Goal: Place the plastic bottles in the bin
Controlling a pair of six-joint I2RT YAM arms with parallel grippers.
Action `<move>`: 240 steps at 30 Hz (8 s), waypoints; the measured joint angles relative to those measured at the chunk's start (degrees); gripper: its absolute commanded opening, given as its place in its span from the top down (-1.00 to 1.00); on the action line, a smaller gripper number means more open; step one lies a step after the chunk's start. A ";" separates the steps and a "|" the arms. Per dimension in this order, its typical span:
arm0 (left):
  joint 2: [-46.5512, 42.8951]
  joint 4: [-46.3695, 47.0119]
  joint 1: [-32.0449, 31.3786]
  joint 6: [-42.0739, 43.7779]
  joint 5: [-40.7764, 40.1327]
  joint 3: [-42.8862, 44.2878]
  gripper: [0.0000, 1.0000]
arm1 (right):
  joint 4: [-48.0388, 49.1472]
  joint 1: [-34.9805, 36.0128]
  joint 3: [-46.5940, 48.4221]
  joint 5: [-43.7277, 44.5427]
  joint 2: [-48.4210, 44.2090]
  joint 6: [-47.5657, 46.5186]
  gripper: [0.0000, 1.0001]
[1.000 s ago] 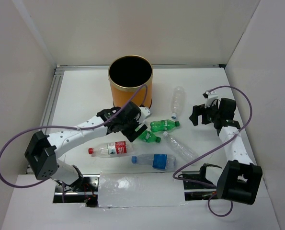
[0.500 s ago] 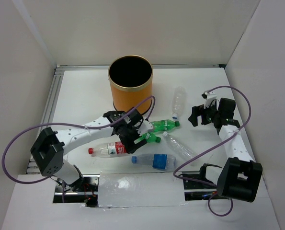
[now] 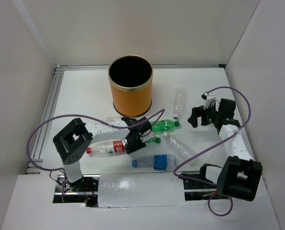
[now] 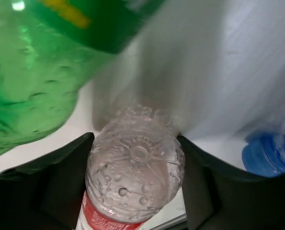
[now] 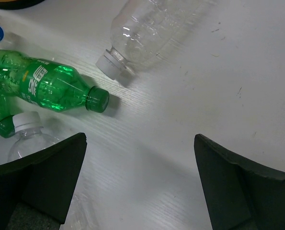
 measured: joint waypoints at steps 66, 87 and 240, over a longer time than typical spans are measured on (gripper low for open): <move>-37.77 30.88 -11.10 -15.32 14.47 -10.60 -0.99 | -5.25 12.39 69.24 -6.78 49.35 19.78 1.00; -15.32 36.50 -19.19 -8.76 4.68 -15.04 -0.99 | 17.55 38.07 94.82 -16.11 67.45 30.42 -0.98; -15.63 58.60 19.87 -3.74 6.25 19.32 0.21 | -24.02 16.55 16.00 -16.83 16.41 -35.45 -0.99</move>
